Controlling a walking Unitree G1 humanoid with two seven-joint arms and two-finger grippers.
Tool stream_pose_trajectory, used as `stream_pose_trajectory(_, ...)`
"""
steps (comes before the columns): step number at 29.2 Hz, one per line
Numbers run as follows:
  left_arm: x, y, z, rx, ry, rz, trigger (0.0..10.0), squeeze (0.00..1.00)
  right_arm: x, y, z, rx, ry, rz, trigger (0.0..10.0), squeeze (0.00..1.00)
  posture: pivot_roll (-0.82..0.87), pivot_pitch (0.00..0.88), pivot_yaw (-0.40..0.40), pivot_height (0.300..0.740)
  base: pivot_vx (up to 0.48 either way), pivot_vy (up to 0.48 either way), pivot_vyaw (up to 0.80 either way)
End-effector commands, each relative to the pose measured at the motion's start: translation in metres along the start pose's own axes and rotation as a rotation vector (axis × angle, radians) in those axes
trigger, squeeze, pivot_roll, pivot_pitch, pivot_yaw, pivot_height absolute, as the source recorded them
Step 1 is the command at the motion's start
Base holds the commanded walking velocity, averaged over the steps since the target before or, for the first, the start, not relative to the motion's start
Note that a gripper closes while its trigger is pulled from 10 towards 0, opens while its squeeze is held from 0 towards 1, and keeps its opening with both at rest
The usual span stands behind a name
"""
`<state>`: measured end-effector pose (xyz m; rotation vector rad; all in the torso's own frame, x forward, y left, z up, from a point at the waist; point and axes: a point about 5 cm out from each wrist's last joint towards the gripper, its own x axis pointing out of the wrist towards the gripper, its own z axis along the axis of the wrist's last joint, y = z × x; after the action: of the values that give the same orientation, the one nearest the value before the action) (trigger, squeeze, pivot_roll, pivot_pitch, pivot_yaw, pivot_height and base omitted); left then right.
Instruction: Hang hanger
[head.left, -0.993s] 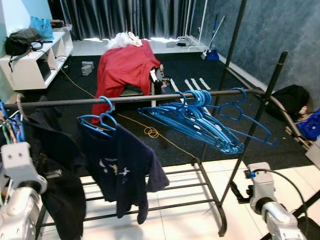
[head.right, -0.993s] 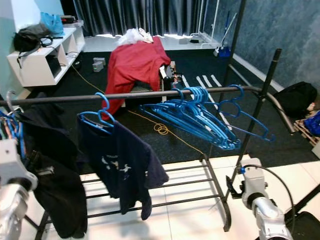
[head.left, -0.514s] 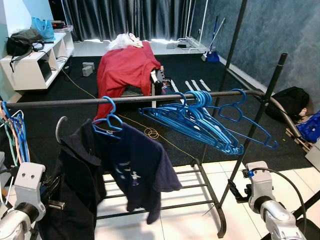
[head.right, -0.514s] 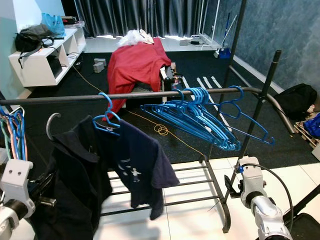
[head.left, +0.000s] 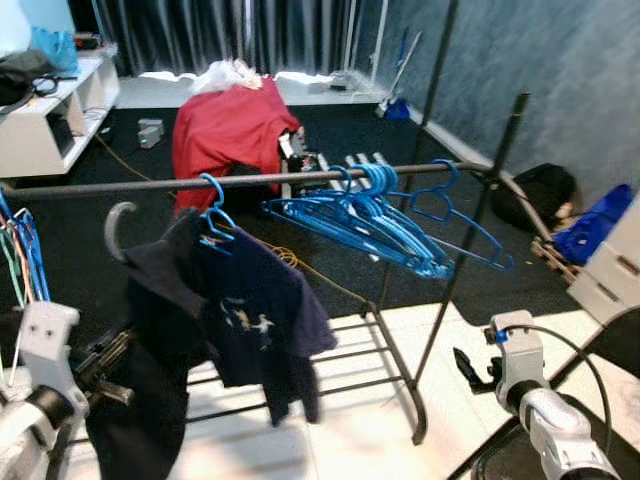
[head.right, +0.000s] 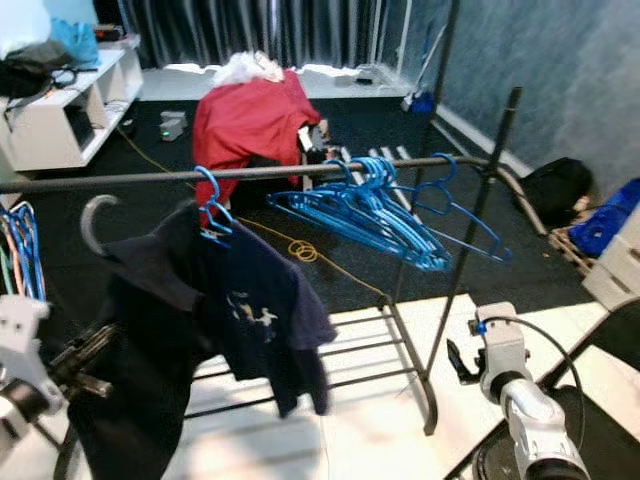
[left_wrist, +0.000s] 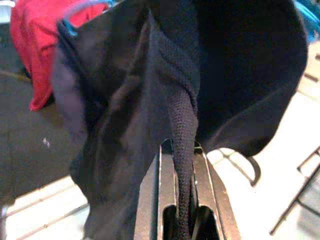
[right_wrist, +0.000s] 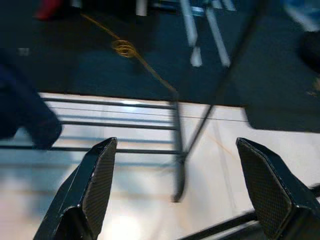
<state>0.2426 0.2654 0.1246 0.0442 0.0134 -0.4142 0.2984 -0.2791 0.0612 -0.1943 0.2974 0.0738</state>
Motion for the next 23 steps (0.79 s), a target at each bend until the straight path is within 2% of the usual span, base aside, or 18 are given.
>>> stream_pose_trajectory(1,0.003,-0.002,0.008,0.01,-0.035,-0.025,10.0,0.0,-0.002,-0.001,-0.003,0.009,0.011,-0.002,10.0,0.0,-0.04,0.0,-0.052,0.74,-0.398,0.0,0.0)
stream_pose_trajectory(3,0.005,0.0,0.014,0.034,-0.04,-0.043,10.0,0.0,-0.001,0.0,0.004,0.022,-0.02,0.035,10.0,0.0,-0.03,0.0,-0.05,0.74,-0.394,0.0,0.0)
stream_pose_trajectory(4,0.006,0.007,0.021,0.073,-0.04,-0.039,10.0,0.0,0.001,0.004,0.017,0.03,-0.07,0.09,10.0,0.0,-0.03,0.004,-0.047,0.74,-0.394,0.0,0.0)
stream_pose_trajectory(6,0.006,0.007,0.021,0.073,-0.04,-0.039,10.0,0.0,0.001,0.004,0.017,0.03,-0.07,0.09,10.0,0.0,-0.03,0.004,-0.047,0.74,-0.394,0.0,0.0)
stream_pose_trajectory(7,0.006,0.013,0.029,0.099,-0.048,-0.029,10.0,0.0,0.002,0.01,0.033,0.049,-0.134,0.161,10.0,0.0,-0.04,0.013,-0.045,0.74,-0.394,0.0,0.0)
stream_pose_trajectory(9,0.006,0.013,0.029,0.099,-0.048,-0.029,10.0,0.0,0.002,0.01,0.033,0.049,-0.134,0.161,10.0,0.0,-0.04,0.013,-0.045,0.74,-0.394,0.0,0.0)
stream_pose_trajectory(10,0.007,0.015,0.037,0.116,-0.061,-0.028,10.0,0.0,0.001,0.018,0.048,0.073,-0.194,0.241,10.0,0.0,-0.04,0.014,-0.044,0.74,-0.394,0.0,0.0)
stream_pose_trajectory(11,0.007,0.015,0.037,0.116,-0.061,-0.028,10.0,0.0,0.001,0.018,0.048,0.073,-0.194,0.241,10.0,0.0,-0.04,0.014,-0.044,0.74,-0.394,0.0,0.0)
stream_pose_trajectory(13,0.016,0.002,0.049,0.116,-0.098,-0.084,10.0,0.0,-0.005,0.04,0.073,0.107,-0.281,0.42,10.0,0.0,-0.03,0.006,-0.042,0.74,-0.366,0.0,0.0)
stream_pose_trajectory(14,0.024,-0.01,0.052,0.107,-0.114,-0.135,10.0,0.0,-0.008,0.049,0.08,0.104,-0.3,0.49,10.0,0.0,-0.03,0.0,-0.041,0.74,-0.345,0.0,0.0)
stream_pose_trajectory(16,0.024,-0.01,0.052,0.107,-0.114,-0.135,10.0,0.0,-0.008,0.049,0.08,0.104,-0.3,0.49,10.0,0.0,-0.03,0.0,-0.041,0.74,-0.345,0.0,0.0)
stream_pose_trajectory(17,0.029,-0.018,0.054,0.101,-0.123,-0.168,10.0,0.0,-0.009,0.054,0.083,0.099,-0.308,0.529,10.0,0.0,-0.03,0.0,-0.041,0.74,-0.337,0.0,0.0)
stream_pose_trajectory(18,0.047,-0.043,0.06,0.055,-0.17,-0.233,10.0,0.0,-0.011,0.064,0.09,0.091,-0.322,0.599,10.0,0.0,-0.03,0.0,-0.036,0.74,0.0,0.0,0.0)
stream_pose_trajectory(19,0.047,-0.043,0.06,0.055,-0.17,-0.233,10.0,0.0,-0.011,0.064,0.09,0.091,-0.322,0.599,10.0,0.0,-0.03,0.0,-0.036,0.74,0.0,0.0,0.0)
stream_pose_trajectory(20,0.053,-0.051,0.062,0.041,-0.185,-0.249,10.0,0.0,-0.012,0.067,0.091,0.087,-0.325,0.618,10.0,0.0,-0.03,0.0,-0.036,0.74,0.0,0.0,0.0)
stream_pose_trajectory(22,0.053,-0.051,0.062,0.041,-0.185,-0.249,10.0,0.0,-0.012,0.067,0.091,0.087,-0.325,0.618,10.0,0.0,-0.03,0.0,-0.036,0.74,0.0,0.0,0.0)
stream_pose_trajectory(23,0.058,-0.059,0.065,0.017,-0.203,-0.273,10.0,0.0,-0.014,0.069,0.093,0.091,-0.326,0.642,10.0,0.0,-0.04,0.0,-0.032,0.74,0.0,0.0,0.0)
